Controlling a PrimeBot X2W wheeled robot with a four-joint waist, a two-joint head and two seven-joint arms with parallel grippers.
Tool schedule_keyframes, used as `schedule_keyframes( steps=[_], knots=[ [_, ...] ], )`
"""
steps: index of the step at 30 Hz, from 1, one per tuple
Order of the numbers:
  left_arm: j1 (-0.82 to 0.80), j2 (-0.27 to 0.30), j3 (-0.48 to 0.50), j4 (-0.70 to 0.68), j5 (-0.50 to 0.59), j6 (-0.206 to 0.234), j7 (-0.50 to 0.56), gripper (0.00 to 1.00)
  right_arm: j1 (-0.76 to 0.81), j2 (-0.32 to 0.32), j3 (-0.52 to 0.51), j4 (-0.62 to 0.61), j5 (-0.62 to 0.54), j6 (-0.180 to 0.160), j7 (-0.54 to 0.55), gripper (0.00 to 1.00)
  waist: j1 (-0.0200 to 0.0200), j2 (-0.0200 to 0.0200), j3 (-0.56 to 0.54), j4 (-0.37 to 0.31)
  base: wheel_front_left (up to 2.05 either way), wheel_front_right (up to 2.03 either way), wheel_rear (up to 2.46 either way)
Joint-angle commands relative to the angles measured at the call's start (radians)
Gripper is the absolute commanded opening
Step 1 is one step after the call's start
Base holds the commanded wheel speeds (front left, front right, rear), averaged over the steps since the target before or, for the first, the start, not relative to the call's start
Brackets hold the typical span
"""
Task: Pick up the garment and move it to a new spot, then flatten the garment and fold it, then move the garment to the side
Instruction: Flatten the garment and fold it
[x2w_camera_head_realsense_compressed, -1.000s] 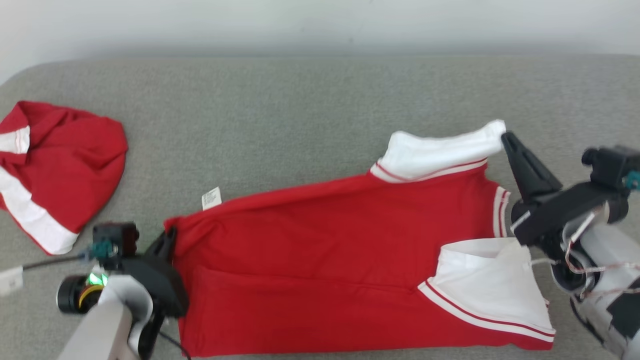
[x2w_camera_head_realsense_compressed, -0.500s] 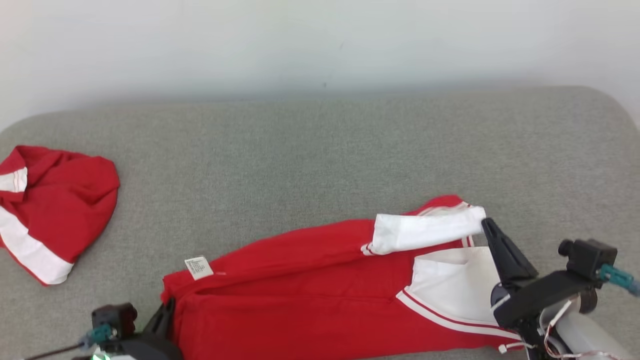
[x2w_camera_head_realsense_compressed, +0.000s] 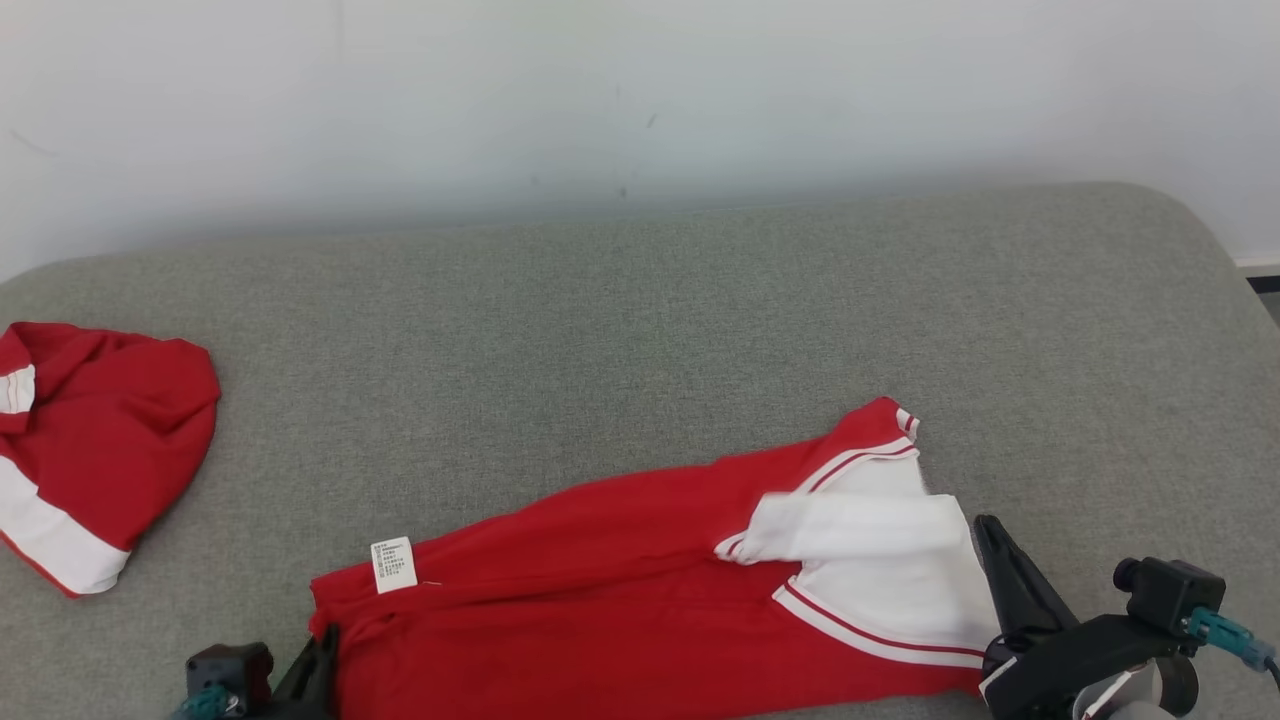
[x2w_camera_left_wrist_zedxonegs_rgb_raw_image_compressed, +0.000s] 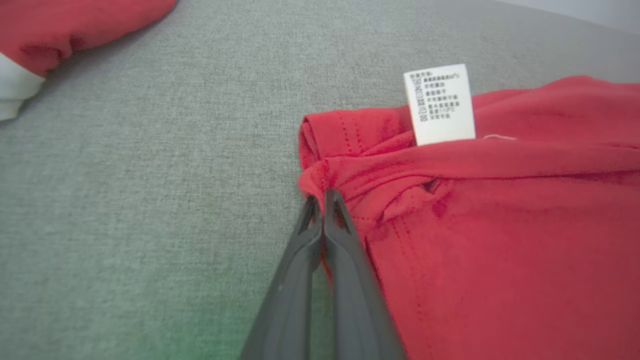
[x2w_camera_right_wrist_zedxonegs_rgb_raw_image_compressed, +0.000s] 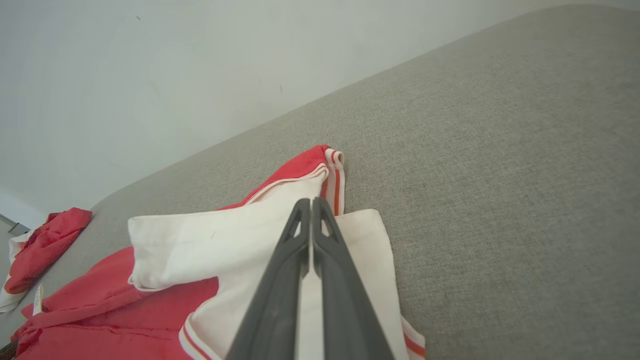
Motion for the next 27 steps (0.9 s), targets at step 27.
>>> schedule_keyframes(
  steps=[27],
  knots=[
    [0.410,-0.179,0.317,-0.575,0.453,0.216,-0.005,1.00,-0.018,0.101,-0.016,0.072,-0.285,-0.002,-0.003,1.00,0.0001,0.0001,-0.048,0.032,0.00,0.00,0.00]
  ],
)
